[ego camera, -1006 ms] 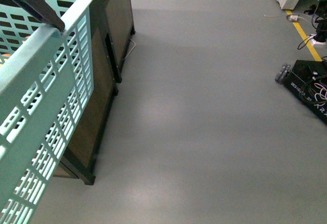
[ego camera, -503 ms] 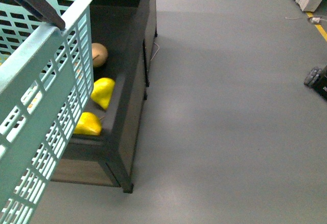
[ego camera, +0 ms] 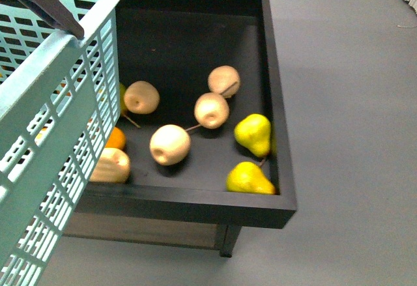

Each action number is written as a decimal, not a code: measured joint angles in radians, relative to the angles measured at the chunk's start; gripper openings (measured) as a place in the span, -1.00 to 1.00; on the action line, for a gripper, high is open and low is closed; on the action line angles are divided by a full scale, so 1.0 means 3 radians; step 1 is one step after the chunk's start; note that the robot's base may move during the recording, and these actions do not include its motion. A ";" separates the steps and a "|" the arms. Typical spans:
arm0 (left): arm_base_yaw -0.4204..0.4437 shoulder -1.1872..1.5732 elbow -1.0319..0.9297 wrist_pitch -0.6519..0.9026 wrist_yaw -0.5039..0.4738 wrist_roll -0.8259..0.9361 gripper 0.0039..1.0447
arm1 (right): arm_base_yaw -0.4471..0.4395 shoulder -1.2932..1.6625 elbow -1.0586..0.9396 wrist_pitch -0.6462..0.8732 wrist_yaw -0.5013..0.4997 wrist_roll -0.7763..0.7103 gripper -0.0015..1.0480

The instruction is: Pick mango and avocado into basket

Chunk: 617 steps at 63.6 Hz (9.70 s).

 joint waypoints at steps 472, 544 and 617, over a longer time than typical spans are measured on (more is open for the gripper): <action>-0.1681 0.2158 0.1504 0.0877 0.1540 0.1551 -0.73 | -0.1750 0.8656 0.4606 0.0072 0.0017 0.2879 0.72; -0.1681 0.2158 0.1504 0.0877 0.1541 0.1551 -0.73 | -0.1980 0.5090 0.2385 0.0511 -0.1256 0.1105 0.15; -0.1681 0.2158 0.1504 0.0877 0.1540 0.1551 -0.73 | 0.0802 0.3919 0.2001 0.0713 -0.0546 0.1587 0.50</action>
